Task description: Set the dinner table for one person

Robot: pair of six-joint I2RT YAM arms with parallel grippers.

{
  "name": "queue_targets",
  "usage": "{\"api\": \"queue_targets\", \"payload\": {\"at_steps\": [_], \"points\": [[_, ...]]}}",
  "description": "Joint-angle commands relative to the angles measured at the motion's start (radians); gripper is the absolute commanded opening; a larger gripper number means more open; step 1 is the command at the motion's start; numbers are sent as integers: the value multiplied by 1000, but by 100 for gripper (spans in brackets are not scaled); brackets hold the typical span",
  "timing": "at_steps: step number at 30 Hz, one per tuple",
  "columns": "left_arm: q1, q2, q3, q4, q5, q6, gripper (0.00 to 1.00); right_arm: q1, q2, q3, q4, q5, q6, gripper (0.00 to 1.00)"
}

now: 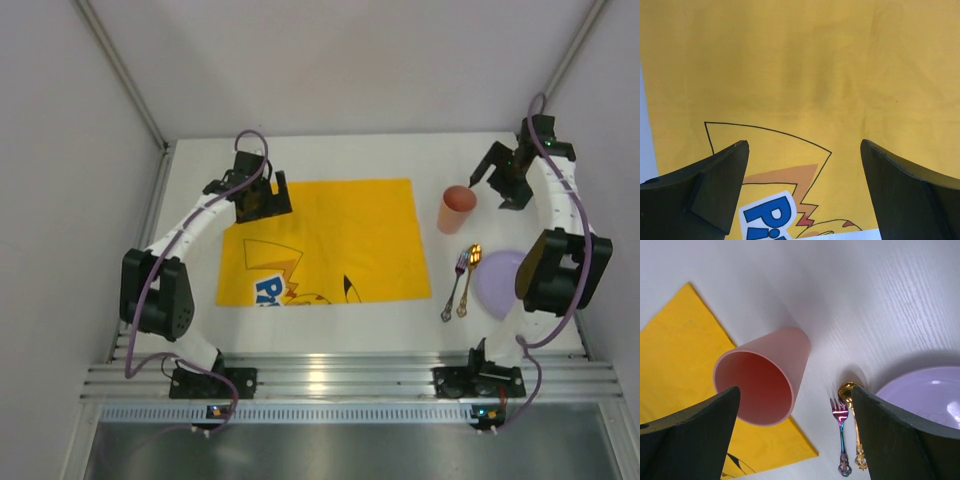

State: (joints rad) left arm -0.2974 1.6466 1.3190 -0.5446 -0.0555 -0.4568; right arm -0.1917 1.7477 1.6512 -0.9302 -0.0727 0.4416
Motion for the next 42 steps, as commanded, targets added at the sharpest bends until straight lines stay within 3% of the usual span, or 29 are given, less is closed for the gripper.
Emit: {"api": "queue_targets", "payload": {"at_steps": [1,6,10,11,13,26,36,42], "points": [[-5,-76,-18,85,10,13,99,14,48,64,-28,-10,11,92],[-5,-71,-29,25,9,15,99,26,114,32,7,-7,5,80],[-5,-74,-38,3,19,1,99,44,151,7,22,16,-10,37],[-5,-80,-47,0,20,0,99,51,157,5,21,20,-18,19],[-5,-83,-53,2,16,-3,99,81,167,16,21,33,-35,0],[-6,-56,-15,-35,51,1,99,446,156,372,-98,211,-26,0],[-6,-100,-40,-68,49,12,99,494,354,491,-117,300,-26,0],[-6,-146,-105,-69,51,-6,99,509,434,553,-125,268,-14,0]]}}
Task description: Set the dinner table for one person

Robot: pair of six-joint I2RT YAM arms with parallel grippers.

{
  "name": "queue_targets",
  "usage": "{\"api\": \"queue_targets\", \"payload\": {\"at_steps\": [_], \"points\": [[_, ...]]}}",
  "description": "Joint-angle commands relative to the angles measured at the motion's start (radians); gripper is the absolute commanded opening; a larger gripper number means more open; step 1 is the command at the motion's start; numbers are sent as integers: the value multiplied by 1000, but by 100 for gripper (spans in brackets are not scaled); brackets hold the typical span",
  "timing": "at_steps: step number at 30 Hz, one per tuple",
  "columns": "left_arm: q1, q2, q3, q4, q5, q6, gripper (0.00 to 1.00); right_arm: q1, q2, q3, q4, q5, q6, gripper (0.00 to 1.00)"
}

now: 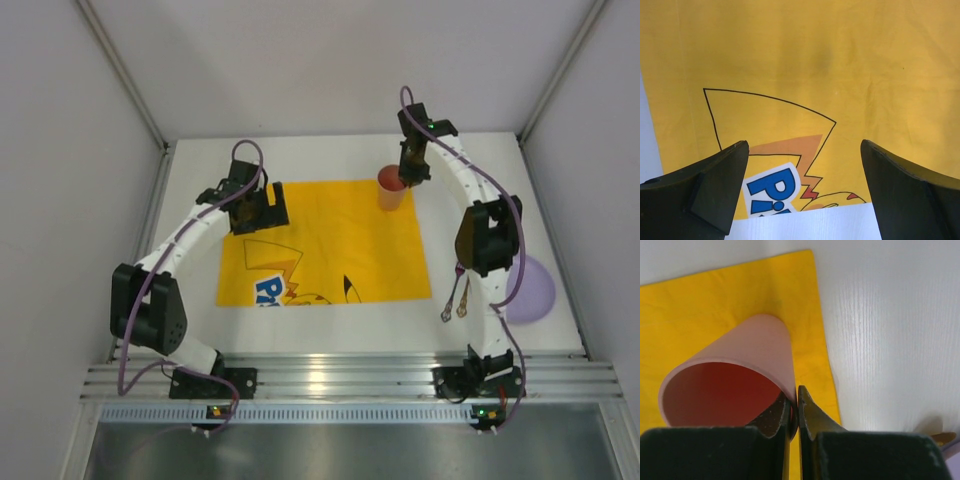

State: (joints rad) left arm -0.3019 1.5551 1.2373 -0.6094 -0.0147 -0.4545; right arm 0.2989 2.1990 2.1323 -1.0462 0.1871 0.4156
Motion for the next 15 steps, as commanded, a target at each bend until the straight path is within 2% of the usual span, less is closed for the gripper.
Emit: {"api": "queue_targets", "payload": {"at_steps": [1,2,3,4,6,7,10,15], "points": [[-2,-59,-30,-3,9,-9,99,19,-13,69,-9,5,11,0],[-2,-66,-38,-3,9,-9,99,20,-10,64,-8,2,14,0],[-2,-67,-39,-6,10,-7,99,20,-9,54,-9,-1,14,5],[-2,-67,-41,-6,9,-6,99,20,-10,46,-9,-6,14,25],[-2,-63,-38,-9,9,-3,99,25,-18,26,-6,-11,15,52],[-2,-59,-35,-10,9,0,99,23,-21,25,-5,-14,18,69],[-2,-50,-21,-13,47,5,99,23,-42,41,-6,-23,17,82],[-23,-26,2,8,71,17,99,17,-169,100,-5,-32,-3,93]]}}
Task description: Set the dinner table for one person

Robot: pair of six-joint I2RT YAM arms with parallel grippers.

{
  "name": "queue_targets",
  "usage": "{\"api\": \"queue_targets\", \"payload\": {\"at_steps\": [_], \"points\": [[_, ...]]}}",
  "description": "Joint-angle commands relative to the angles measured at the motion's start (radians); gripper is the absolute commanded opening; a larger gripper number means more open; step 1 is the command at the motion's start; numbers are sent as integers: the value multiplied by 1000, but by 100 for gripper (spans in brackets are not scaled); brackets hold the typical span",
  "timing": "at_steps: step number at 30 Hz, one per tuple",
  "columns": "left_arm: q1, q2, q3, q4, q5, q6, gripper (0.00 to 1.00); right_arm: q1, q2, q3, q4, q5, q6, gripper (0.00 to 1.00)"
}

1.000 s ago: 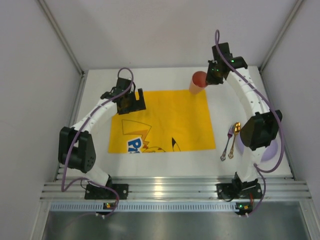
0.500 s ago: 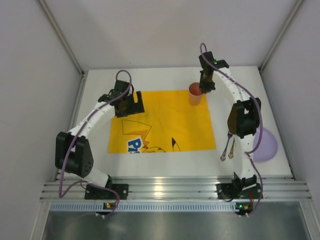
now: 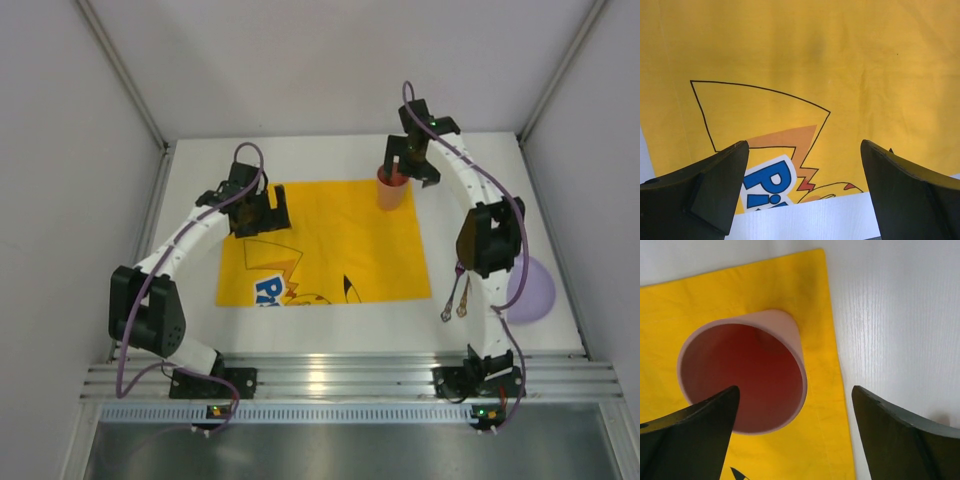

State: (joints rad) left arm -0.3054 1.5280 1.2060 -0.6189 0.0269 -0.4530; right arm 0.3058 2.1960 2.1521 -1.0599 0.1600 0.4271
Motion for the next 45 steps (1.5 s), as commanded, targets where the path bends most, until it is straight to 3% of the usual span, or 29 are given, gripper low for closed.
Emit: {"api": "queue_targets", "payload": {"at_steps": [1,5,7,10,14,17,20,25,31,38,45], "points": [[-27,6,41,25,31,17,99,9,-195,72,9,-2,-19,99],[-75,73,95,33,41,22,99,-37,-387,-85,49,15,-34,100],[-121,101,140,31,42,30,99,-72,-523,-266,72,12,-24,100],[-195,158,205,27,45,40,98,-187,-703,-548,116,-54,9,100],[-305,272,306,25,80,54,96,-460,-883,-917,155,-227,44,100],[-452,380,443,-18,99,77,96,-491,-982,-1140,156,-276,94,100],[-559,484,582,-76,91,92,96,-491,-1100,-1244,150,-329,159,100],[-667,587,710,-140,64,99,96,-488,-1206,-1275,52,-255,208,100],[-767,670,779,-156,39,60,96,-490,-1312,-1227,22,-405,285,100],[-845,748,826,-55,-18,-1,89,-491,-1325,-754,-192,-363,167,100],[-906,897,997,10,-58,-24,86,-491,-1326,-589,-350,-370,81,100]]}}
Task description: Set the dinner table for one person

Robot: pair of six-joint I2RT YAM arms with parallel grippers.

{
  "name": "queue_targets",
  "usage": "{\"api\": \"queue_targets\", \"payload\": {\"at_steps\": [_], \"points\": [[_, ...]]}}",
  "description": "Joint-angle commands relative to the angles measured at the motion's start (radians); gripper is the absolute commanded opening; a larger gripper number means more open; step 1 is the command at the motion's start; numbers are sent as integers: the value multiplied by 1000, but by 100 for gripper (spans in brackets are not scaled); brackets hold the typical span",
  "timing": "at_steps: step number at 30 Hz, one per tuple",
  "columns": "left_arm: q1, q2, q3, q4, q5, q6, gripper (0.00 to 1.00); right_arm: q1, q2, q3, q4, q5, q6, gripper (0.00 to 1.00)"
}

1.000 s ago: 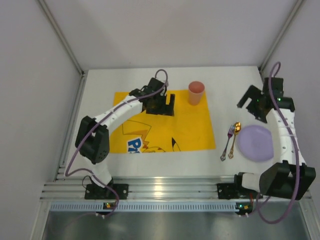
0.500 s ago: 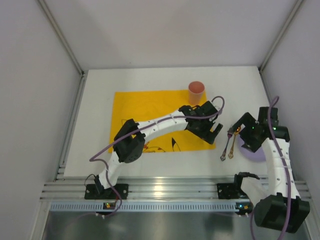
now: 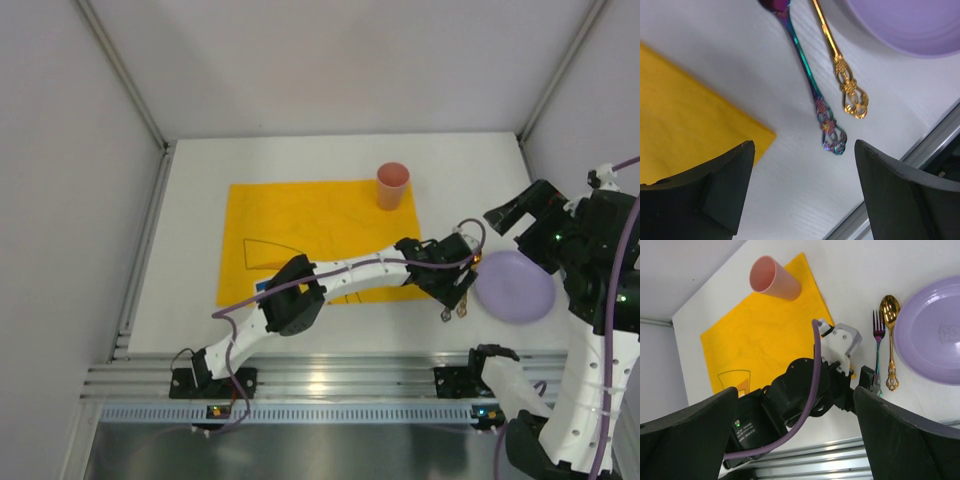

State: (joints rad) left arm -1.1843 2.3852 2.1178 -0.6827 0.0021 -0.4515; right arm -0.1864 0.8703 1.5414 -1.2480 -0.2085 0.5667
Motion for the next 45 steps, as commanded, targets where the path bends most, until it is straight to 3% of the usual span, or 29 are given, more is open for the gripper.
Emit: {"api": "queue_targets", "payload": {"at_steps": [1,7,13,16,22,24,27,30,33,34,37,38,40,41,45], "points": [[-31,64,111,86,-51,-29,85,2,-4,26,-188,3,-77,100],[-38,149,148,201,-154,-35,77,7,-22,60,-248,37,-120,100],[-44,270,293,190,-269,-4,70,28,-30,46,-248,21,-131,100],[-43,281,289,202,-323,17,65,45,-27,39,-248,41,-140,100],[-29,301,269,173,-315,5,38,88,-11,14,-242,89,-151,100],[-26,299,245,173,-298,-6,24,102,-2,16,-240,107,-153,100],[-24,307,212,167,-264,-12,15,120,4,6,-235,126,-156,100],[-26,321,208,152,-261,-7,16,134,9,-1,-232,133,-160,100],[-28,336,211,132,-272,2,30,146,7,-3,-229,139,-160,100],[-26,344,211,121,-274,5,43,151,7,-6,-228,142,-162,100],[-28,356,209,88,-284,10,45,157,10,-10,-226,143,-163,100],[-29,358,212,78,-290,10,30,159,10,-9,-226,141,-163,100],[-31,361,211,58,-312,16,14,160,15,-6,-223,139,-163,100],[-31,359,211,39,-321,16,0,162,15,-4,-222,141,-163,100],[-31,298,189,14,-355,23,0,162,19,-1,-217,147,-163,100]]}}
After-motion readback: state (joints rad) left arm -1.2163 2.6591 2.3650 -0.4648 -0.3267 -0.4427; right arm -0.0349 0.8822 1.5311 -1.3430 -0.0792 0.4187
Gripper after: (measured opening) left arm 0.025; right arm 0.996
